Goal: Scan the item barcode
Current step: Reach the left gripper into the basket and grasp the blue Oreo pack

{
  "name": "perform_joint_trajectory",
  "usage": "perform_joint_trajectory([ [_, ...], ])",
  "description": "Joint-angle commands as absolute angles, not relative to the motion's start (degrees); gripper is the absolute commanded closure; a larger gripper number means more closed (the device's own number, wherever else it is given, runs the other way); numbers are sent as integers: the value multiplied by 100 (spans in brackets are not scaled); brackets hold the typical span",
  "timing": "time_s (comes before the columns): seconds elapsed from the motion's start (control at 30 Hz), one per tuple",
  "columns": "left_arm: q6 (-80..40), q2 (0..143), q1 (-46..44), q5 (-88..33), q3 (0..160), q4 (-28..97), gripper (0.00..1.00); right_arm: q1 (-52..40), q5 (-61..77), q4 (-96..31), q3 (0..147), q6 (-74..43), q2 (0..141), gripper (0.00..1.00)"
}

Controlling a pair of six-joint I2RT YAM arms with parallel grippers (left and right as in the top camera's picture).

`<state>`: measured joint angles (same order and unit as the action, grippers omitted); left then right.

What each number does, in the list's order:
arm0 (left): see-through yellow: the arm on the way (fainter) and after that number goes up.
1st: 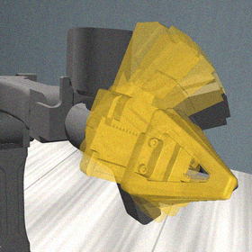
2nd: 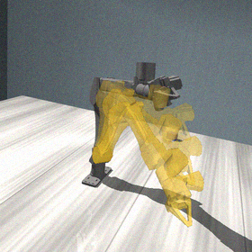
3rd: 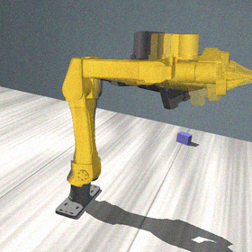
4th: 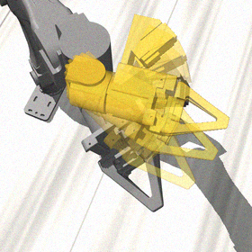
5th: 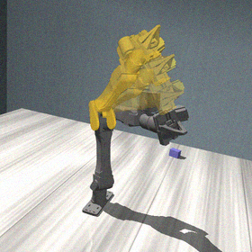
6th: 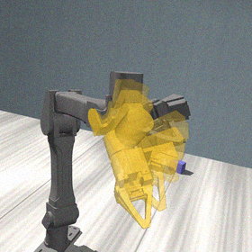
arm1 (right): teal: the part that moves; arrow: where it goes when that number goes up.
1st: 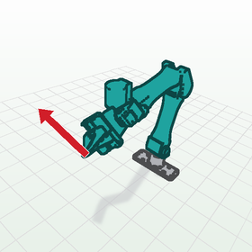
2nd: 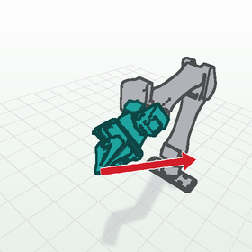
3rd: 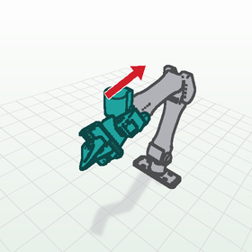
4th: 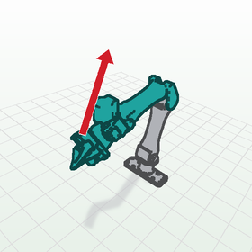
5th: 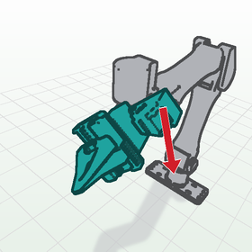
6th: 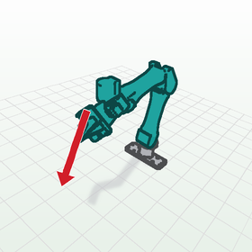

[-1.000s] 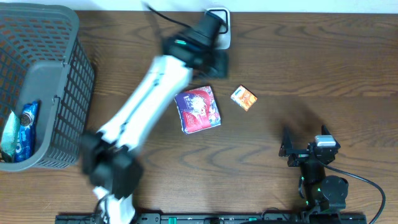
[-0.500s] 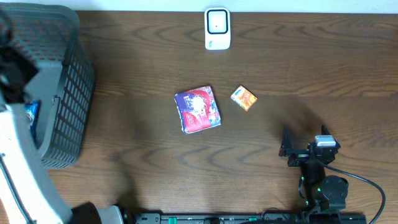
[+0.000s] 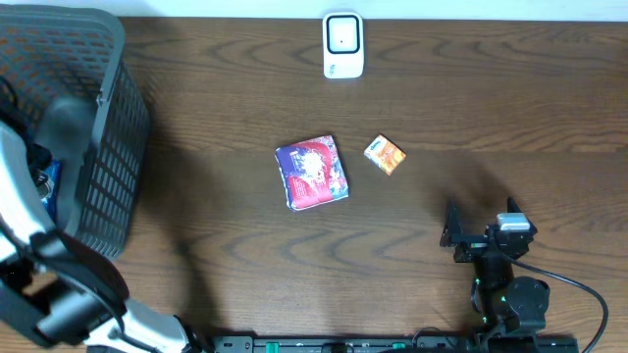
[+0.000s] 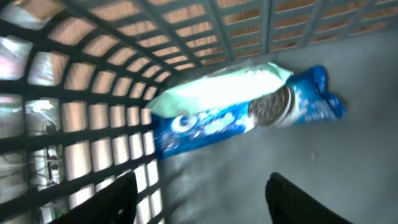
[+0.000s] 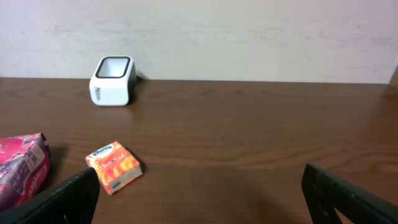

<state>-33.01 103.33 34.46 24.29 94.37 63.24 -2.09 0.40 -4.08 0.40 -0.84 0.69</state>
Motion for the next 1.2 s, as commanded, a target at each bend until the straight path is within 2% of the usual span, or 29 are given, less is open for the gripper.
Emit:
perform_joint_trajectory([
  [0.0,-3568,10873,3476,2805,9369,6005,33,-158,43,-432,32,-145,40,1],
  [0.47,-3570,12099,3835,2751,9369,5113,33,-158,40,-432,32,-145,40,1],
  [0.5,-3568,12140,3835,2749,9369,5089,38,-158,43,-432,32,-145,40,1],
  [0.53,-3570,12175,3835,2749,9369,5085,48,-158,43,-432,32,-145,40,1],
  [0.57,-3570,12195,3835,2746,9369,5087,67,-158,43,-432,32,-145,40,1],
  [0.63,-3570,12210,3835,2744,9369,5133,92,-158,43,-432,32,-145,40,1],
  [0.9,-3573,11601,3835,2014,9378,5511,93,-158,43,-432,32,-145,40,1],
  [1.03,-3570,10722,3828,1505,9378,5631,93,-158,43,-432,32,-145,40,1],
  [1.17,-3507,9426,3828,408,9376,5638,93,-158,43,-432,32,-145,40,1],
])
